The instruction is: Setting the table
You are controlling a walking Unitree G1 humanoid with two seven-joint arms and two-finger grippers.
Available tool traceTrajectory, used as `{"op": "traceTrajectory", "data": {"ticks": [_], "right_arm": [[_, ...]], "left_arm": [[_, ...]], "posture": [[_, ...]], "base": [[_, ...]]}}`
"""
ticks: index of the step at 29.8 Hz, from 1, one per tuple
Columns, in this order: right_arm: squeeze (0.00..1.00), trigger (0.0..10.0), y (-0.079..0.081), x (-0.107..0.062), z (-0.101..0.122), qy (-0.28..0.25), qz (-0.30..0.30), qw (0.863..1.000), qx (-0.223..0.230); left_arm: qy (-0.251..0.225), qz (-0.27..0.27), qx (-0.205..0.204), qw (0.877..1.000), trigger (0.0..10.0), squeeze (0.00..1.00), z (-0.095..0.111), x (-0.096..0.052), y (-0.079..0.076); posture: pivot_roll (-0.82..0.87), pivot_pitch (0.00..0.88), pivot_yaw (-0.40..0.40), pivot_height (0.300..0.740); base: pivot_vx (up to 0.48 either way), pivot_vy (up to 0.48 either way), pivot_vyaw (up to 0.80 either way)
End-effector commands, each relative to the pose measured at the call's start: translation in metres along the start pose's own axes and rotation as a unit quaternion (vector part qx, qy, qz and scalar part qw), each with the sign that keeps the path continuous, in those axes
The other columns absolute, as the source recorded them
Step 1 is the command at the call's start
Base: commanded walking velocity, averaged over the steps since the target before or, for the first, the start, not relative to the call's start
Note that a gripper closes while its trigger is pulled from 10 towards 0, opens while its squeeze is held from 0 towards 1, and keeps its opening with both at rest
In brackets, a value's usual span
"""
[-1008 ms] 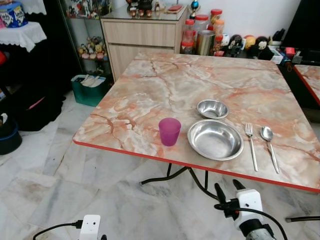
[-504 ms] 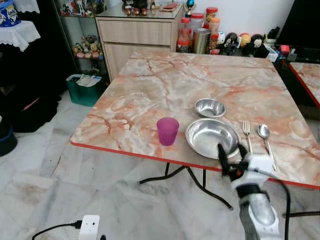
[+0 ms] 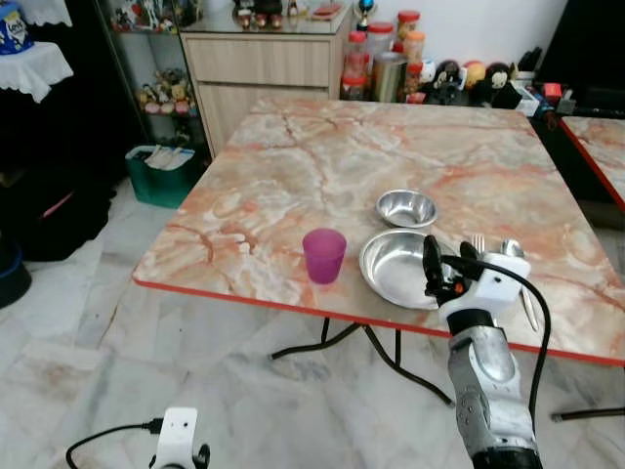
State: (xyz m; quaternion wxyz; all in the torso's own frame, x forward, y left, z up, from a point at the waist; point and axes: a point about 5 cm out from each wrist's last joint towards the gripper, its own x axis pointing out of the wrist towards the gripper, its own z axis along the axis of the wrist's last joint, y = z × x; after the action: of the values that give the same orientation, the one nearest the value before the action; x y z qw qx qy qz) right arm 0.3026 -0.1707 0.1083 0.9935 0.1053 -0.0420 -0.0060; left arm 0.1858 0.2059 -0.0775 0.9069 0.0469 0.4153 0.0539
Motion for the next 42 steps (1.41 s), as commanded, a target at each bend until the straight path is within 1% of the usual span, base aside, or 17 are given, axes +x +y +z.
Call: {"op": "traceTrajectory", "data": {"ticks": [1, 4, 12, 15, 18, 19, 24, 31, 34, 42], "right_arm": [[0.0, 10.0, 0.001, 0.003, 0.001, 0.006, 0.002, 1.0, 0.003], [0.0, 10.0, 0.001, 0.005, -0.001, 0.011, 0.002, 1.0, 0.009], [0.0, 10.0, 0.003, 0.009, -0.004, 0.014, 0.007, 1.0, 0.002], [0.0, 10.0, 0.005, 0.01, -0.003, 0.013, 0.012, 1.0, 0.0], [0.0, 10.0, 0.005, 0.011, -0.003, 0.013, 0.012, 1.0, -0.002], [0.0, 10.0, 0.005, 0.011, -0.003, 0.006, 0.011, 1.0, 0.001], [0.0, 10.0, 0.008, 0.011, -0.002, 0.005, 0.019, 1.0, -0.004], [0.0, 10.0, 0.016, 0.014, -0.002, 0.004, 0.034, 0.999, 0.001], [0.0, 10.0, 0.016, 0.015, -0.004, 0.012, 0.034, 0.999, 0.002], [0.0, 10.0, 0.018, 0.014, -0.005, 0.008, 0.041, 0.999, -0.004]], "left_arm": [[0.002, 0.009, -0.007, 1.0, 10.0, 0.0, -0.003, -0.001, 0.002], [0.005, 0.012, -0.011, 1.0, 10.0, 0.0, -0.005, -0.001, 0.003], [0.001, 0.011, -0.016, 1.0, 10.0, 0.0, -0.004, -0.001, 0.001], [-0.009, 0.008, -0.019, 1.0, 10.0, 0.0, -0.001, -0.001, -0.001], [-0.006, 0.007, -0.021, 1.0, 10.0, 0.0, -0.001, -0.001, -0.001], [-0.003, 0.008, -0.02, 1.0, 10.0, 0.0, -0.002, -0.001, -0.001], [-0.001, 0.01, -0.021, 1.0, 10.0, 0.0, -0.003, -0.001, -0.001], [-0.002, 0.01, -0.021, 1.0, 10.0, 0.0, -0.002, -0.001, -0.002], [-0.002, 0.01, -0.022, 1.0, 10.0, 0.0, -0.002, -0.001, -0.002], [0.0, 0.011, -0.024, 1.0, 10.0, 0.0, -0.003, -0.001, -0.002]], "posture": [[-0.02, 0.0, 0.001, 0.719], [-0.02, 0.0, -0.002, 0.719], [-0.02, 0.0, -0.008, 0.719], [-0.02, 0.0, -0.01, 0.719], [-0.02, 0.0, -0.01, 0.719], [-0.02, 0.0, -0.01, 0.719], [-0.02, 0.0, -0.01, 0.719], [-0.02, 0.0, -0.016, 0.719], [-0.02, 0.0, -0.017, 0.719], [-0.01, 0.0, -0.018, 0.719]], "base": [[0.0, 0.0, -0.43], [0.0, 0.0, -0.76], [0.0, 0.0, -0.78], [0.0, 0.0, -0.78], [0.0, 0.0, -0.78], [0.0, 0.0, 0.0], [0.0, 0.0, 0.0], [0.274, 0.0, 0.0], [0.281, 0.0, 0.0], [0.28, 0.0, -0.12]]}}
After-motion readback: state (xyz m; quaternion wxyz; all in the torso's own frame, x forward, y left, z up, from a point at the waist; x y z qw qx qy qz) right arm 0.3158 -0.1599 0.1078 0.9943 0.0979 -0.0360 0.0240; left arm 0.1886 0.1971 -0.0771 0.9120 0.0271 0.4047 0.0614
